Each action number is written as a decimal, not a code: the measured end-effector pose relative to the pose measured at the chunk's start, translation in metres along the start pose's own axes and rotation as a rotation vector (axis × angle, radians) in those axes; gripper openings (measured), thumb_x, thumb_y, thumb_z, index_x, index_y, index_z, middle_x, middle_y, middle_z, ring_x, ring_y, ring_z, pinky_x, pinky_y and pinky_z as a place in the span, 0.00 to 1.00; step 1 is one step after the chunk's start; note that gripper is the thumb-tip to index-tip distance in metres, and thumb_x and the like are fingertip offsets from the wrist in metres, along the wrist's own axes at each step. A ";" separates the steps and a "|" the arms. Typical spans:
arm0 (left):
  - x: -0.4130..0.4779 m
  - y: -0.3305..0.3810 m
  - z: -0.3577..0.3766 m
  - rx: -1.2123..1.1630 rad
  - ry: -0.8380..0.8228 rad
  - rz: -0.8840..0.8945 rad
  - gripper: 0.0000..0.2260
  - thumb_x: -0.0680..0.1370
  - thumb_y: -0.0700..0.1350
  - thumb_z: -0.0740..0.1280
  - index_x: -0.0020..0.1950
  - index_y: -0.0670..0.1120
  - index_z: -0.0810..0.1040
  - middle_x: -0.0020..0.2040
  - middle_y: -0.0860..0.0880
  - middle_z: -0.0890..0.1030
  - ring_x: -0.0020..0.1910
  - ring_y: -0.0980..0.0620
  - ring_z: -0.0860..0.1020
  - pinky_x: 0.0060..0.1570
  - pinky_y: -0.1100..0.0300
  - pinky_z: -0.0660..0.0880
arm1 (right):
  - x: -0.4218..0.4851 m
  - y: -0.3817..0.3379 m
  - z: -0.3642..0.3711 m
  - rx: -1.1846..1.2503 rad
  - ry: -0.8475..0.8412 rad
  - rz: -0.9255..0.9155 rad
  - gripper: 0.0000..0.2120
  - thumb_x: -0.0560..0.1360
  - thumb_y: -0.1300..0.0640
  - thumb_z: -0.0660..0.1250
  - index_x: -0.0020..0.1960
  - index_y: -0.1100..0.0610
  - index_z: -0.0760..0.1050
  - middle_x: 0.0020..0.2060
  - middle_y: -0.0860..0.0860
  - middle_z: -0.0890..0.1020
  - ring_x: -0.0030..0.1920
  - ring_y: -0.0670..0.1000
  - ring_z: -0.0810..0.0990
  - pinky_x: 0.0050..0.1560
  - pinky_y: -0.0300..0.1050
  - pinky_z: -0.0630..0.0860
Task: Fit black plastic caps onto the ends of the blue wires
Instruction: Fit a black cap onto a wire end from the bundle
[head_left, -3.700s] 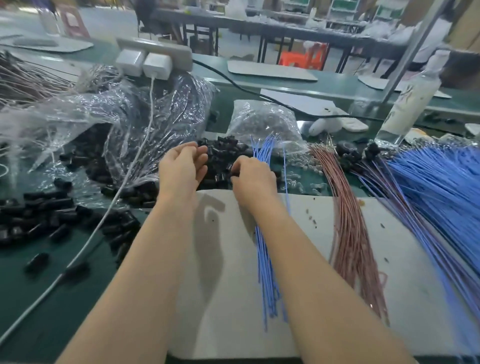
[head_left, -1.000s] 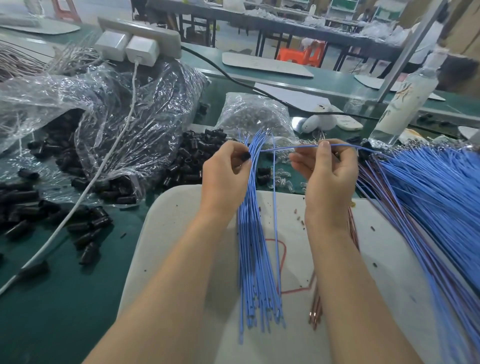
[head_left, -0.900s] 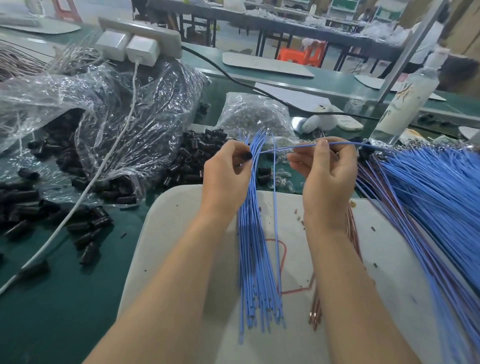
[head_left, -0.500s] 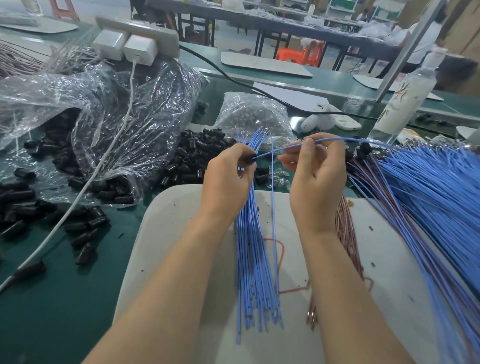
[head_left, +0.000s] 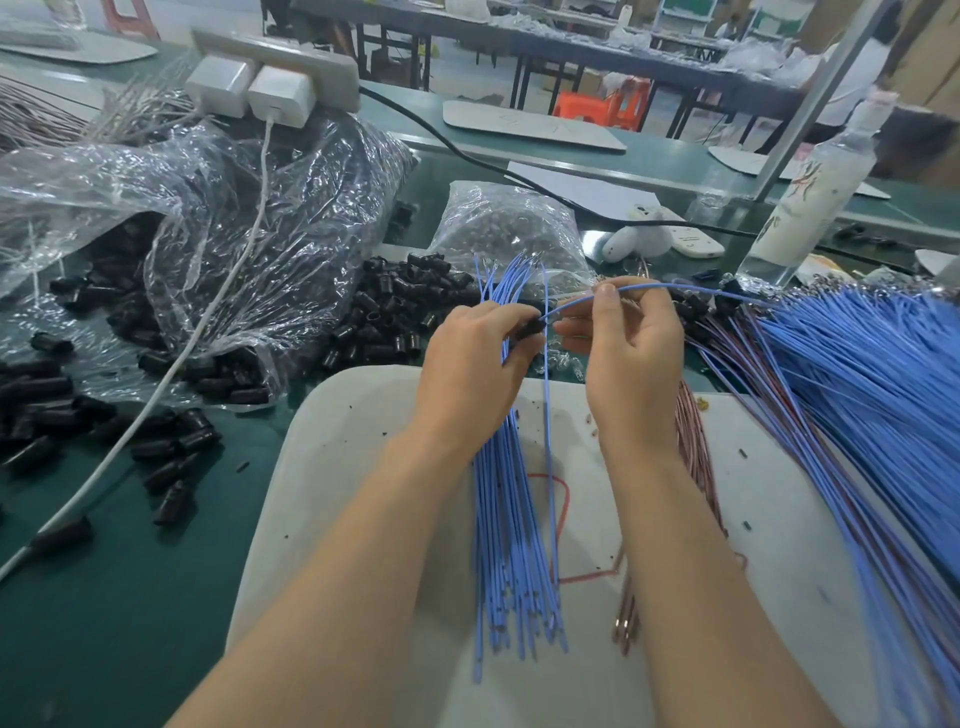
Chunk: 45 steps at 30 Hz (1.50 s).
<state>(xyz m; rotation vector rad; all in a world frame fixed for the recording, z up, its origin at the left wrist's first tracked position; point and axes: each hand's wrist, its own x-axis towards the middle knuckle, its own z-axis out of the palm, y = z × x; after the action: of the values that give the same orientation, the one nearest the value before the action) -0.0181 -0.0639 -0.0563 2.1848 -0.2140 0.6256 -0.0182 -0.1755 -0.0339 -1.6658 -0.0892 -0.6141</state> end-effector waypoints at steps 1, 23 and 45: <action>0.000 0.000 0.000 0.019 0.015 0.003 0.07 0.77 0.44 0.68 0.53 0.46 0.82 0.45 0.50 0.81 0.48 0.47 0.76 0.52 0.54 0.71 | 0.001 0.000 -0.001 0.030 0.025 0.027 0.07 0.81 0.61 0.58 0.46 0.54 0.70 0.36 0.51 0.81 0.33 0.46 0.82 0.37 0.40 0.78; 0.002 -0.026 -0.023 0.632 -0.034 -0.460 0.11 0.77 0.40 0.62 0.58 0.50 0.74 0.58 0.48 0.73 0.60 0.44 0.66 0.53 0.51 0.57 | 0.008 0.004 -0.008 0.148 0.177 0.215 0.05 0.80 0.61 0.59 0.49 0.60 0.73 0.36 0.51 0.80 0.31 0.45 0.78 0.32 0.36 0.75; 0.006 -0.008 -0.009 -0.773 -0.020 -0.622 0.05 0.77 0.36 0.67 0.50 0.43 0.76 0.42 0.46 0.82 0.35 0.59 0.82 0.35 0.69 0.77 | 0.005 0.000 -0.005 0.140 0.153 0.215 0.08 0.79 0.61 0.60 0.42 0.54 0.72 0.34 0.49 0.81 0.31 0.45 0.79 0.33 0.37 0.76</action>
<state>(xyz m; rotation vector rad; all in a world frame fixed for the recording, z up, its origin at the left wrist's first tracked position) -0.0136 -0.0516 -0.0536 1.3888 0.1918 0.1195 -0.0155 -0.1815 -0.0308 -1.4648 0.1525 -0.5559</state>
